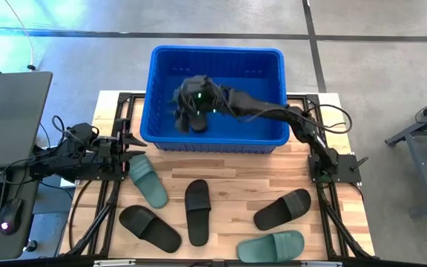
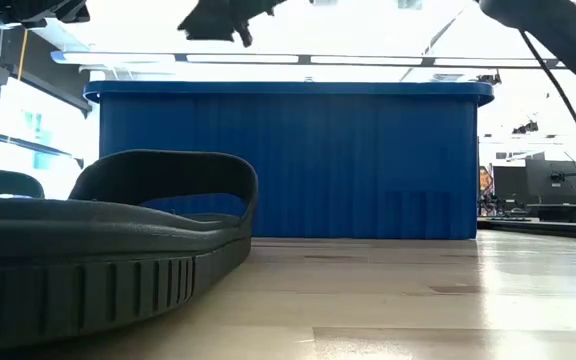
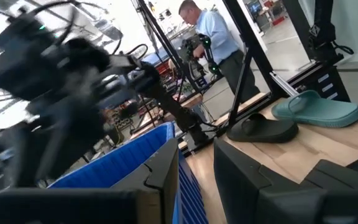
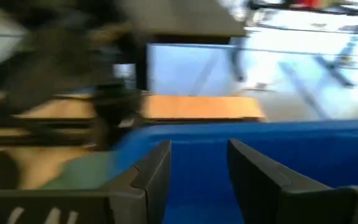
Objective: Pick and place slides into bin
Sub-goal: Put the black slide into the blue bin
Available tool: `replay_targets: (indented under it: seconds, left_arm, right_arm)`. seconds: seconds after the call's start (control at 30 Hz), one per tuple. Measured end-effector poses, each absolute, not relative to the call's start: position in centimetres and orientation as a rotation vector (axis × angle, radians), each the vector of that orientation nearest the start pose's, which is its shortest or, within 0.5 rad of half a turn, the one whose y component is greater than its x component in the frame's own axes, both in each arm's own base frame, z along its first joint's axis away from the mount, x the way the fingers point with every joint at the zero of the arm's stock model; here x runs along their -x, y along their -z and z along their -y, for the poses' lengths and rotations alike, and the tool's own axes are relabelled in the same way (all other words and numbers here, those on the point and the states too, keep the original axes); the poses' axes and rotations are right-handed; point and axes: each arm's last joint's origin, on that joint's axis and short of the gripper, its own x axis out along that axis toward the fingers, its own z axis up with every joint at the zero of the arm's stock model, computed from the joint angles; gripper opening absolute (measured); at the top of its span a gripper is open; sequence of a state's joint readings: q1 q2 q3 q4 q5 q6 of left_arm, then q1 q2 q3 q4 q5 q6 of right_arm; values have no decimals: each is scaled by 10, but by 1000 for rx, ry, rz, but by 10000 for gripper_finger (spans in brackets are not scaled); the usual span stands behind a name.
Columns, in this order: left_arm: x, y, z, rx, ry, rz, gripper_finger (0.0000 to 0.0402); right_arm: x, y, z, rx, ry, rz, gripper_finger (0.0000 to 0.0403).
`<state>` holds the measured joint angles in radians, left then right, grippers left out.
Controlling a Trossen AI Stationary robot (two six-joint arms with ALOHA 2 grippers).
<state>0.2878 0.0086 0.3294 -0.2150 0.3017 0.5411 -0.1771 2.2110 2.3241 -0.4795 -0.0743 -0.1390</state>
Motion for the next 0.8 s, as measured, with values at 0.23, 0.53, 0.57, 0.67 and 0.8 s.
replay_targets:
  seconds: [0.23,0.53,0.57,0.67,0.8]
  left_arm:
    - [-64,-250,-10,-570,-14,103,90]
    - [-64,-250,-10,-445,-4,104,90]
    - [-64,-250,-10,-444,-4,104,90]
    - [-64,-250,-10,-444,-4,104,90]
    - [-64,-250,-10,-444,-4,104,90]
  right_arm:
    - [-489,-347,16,99,-71,-642,147]
    - [-466,-328,-60,8,-4,-929,140]
    - [-462,-326,-67,-5,3,-964,140]
    - [-450,-320,-88,-37,36,-1062,140]
    - [-432,-315,-110,-122,215,-1160,140]
